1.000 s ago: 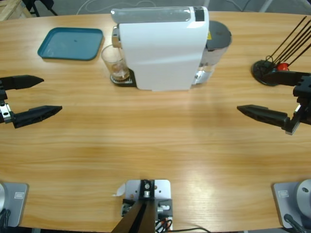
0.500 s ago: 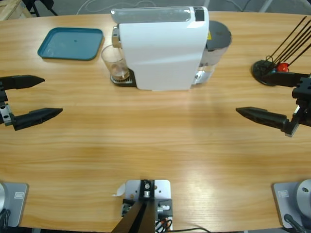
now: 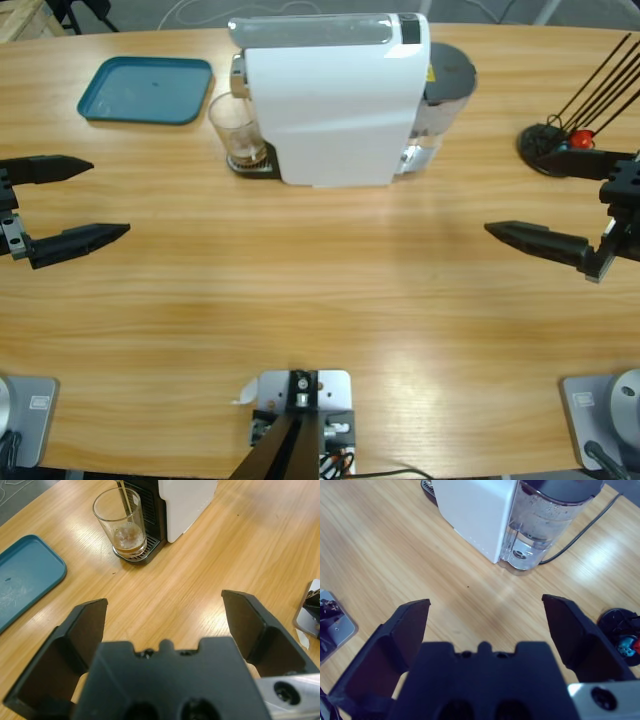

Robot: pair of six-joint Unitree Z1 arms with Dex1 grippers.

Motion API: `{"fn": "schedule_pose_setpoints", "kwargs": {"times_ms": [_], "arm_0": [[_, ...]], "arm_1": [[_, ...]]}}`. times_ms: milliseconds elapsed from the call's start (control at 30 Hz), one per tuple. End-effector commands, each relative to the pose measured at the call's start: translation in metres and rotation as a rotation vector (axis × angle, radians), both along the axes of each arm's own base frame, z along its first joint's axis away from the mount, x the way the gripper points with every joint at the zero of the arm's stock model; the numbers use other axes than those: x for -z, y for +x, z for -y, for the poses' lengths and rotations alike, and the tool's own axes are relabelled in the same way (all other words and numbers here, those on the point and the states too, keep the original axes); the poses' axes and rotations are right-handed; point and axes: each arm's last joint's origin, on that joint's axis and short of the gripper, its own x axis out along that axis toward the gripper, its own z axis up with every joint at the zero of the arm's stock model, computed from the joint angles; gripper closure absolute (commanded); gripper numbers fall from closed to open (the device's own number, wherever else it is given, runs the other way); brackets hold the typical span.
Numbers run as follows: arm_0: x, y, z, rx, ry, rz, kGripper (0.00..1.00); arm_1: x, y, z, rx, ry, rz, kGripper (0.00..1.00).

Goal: Pour coffee

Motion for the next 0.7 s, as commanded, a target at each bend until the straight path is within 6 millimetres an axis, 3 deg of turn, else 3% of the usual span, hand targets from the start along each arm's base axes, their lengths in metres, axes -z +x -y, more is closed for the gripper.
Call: {"fn": "schedule_pose_setpoints", "kwargs": {"times_ms": [33,700], "arm_0": [[0.0129,-0.001,0.0008,0.015,0.039,-0.051,0.0],[0.0144,0.0019,0.0028,0.011,0.041,-0.074,0.0]], "arm_1": [[0.0132,0.0007,-0.0019,0.002,-0.039,-0.041,0.002],[0.0166,0.0002,-0.0019,0.0,-0.035,-0.053,0.0]]}}
